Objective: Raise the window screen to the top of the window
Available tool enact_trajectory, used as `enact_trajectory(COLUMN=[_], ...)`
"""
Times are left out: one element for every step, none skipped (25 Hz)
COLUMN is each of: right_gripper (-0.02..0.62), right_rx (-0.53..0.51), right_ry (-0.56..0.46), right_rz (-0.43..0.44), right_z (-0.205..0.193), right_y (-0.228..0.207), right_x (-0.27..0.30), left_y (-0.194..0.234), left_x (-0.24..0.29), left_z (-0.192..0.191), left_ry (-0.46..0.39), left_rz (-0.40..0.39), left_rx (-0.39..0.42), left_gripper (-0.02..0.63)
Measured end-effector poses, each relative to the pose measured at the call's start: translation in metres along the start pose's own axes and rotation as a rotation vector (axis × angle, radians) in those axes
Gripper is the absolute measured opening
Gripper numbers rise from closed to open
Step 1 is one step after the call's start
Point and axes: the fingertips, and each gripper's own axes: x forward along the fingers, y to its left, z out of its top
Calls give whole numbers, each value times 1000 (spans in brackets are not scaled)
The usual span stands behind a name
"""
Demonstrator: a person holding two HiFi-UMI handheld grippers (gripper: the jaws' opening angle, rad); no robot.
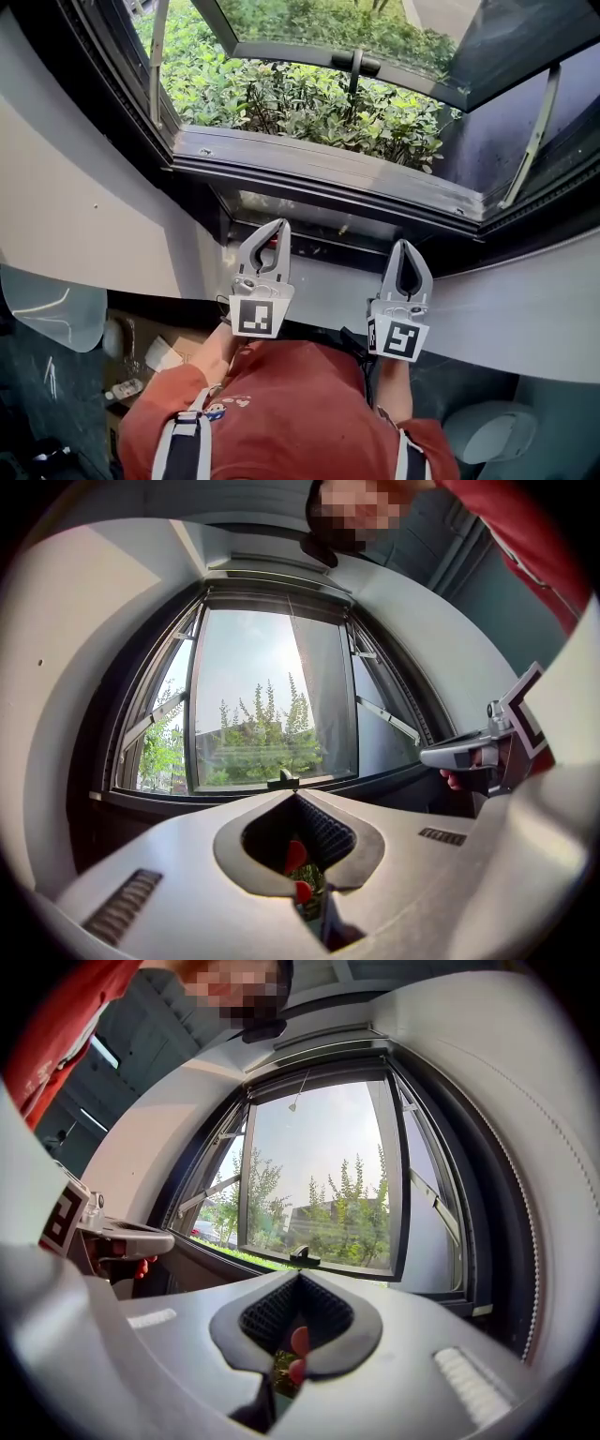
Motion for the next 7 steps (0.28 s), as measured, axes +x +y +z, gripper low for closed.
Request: enact_trajectory(right_gripper=[9, 9, 9, 9, 9, 9, 9], right_rx=[-1, -2, -1, 1, 1, 2, 2], right_ry=[1, -1, -4, -8, -7, -5, -2], right_rz=[0, -1, -2, -3, -4, -4, -4], right_z=[0, 0, 2, 3, 3, 2, 1], right_y=[-1, -1, -2, -2, -2, -2, -2], right_x=[0, 0, 1, 2, 2, 2, 1], left_y=[-1, -1, -1, -1, 0, 0, 1], left_x=[0, 0, -1, -1, -1, -1, -1], left_z=[-1, -2, -3, -3, -4, -3, -3], left_ry=[5, 11, 15, 18, 19, 18, 17], left_rz=[-1, -2, -2, -1, 1, 3, 5], left_rx=[0, 1, 3, 4, 4, 5, 7], left_gripper=[6, 6, 6, 6, 6, 6, 6])
